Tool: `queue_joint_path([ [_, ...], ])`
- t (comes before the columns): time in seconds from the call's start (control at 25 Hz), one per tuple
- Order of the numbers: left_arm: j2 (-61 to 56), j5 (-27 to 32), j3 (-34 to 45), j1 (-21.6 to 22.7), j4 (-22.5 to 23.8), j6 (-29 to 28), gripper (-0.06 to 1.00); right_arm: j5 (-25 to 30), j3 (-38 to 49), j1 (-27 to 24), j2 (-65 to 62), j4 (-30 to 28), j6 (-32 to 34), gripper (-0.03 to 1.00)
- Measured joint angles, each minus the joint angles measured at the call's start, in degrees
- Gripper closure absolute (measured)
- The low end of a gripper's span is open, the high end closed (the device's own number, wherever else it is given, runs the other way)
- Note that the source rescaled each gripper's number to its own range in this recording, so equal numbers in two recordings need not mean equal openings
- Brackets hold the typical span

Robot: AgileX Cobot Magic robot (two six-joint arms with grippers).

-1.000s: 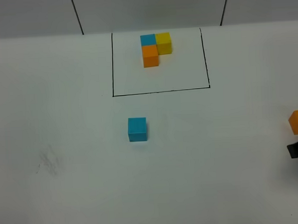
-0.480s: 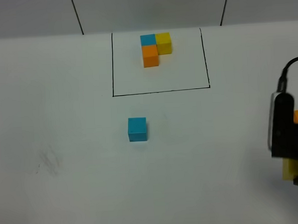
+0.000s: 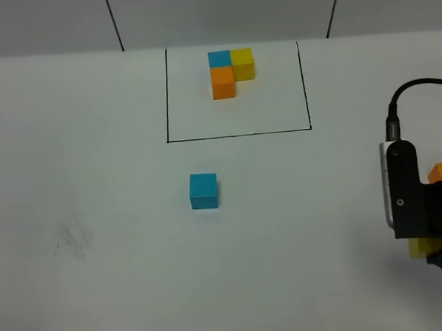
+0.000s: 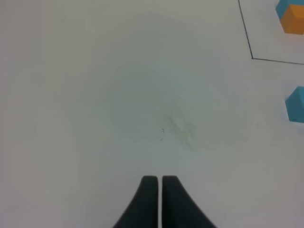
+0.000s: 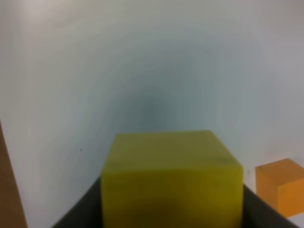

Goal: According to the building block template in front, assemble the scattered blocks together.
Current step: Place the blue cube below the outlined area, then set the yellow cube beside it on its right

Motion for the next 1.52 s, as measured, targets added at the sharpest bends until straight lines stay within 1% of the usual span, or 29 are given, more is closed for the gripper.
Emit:
queue_joint_path([
  [0.16, 0.0, 0.0, 0.0, 0.0, 0.0, 0.0, 0.94, 1.93, -6.36, 0.0, 5.75, -1.59, -0.36, 0.44],
  [0.32, 0.0, 0.0, 0.0, 0.0, 0.0, 0.0, 0.94, 2.45, -13.28, 0.0, 12.8, -1.02, -2.99, 0.44],
  [0.56, 0.0, 0.0, 0.0, 0.0, 0.0, 0.0, 0.94, 1.36, -20.95, 0.06, 23.07, 4.35, -8.14, 0.44],
  [0.84, 0.0, 0.0, 0.0, 0.0, 0.0, 0.05, 0.94, -1.85, -25.37, 0.06, 31.98, 11.12, -13.02, 0.44],
  [1.04, 0.0, 0.0, 0.0, 0.0, 0.0, 0.05, 0.94, -2.63, -29.08, 1.59, 37.03, 12.82, -12.93, 0.44],
  [1.32, 0.0, 0.0, 0.0, 0.0, 0.0, 0.05, 0.94, -3.72, -34.43, 4.75, 43.08, 12.89, -12.5, 0.44],
  [1.52, 0.0, 0.0, 0.0, 0.0, 0.0, 0.05, 0.94, -3.72, -38.37, 5.79, 47.44, 12.94, -12.23, 0.44],
])
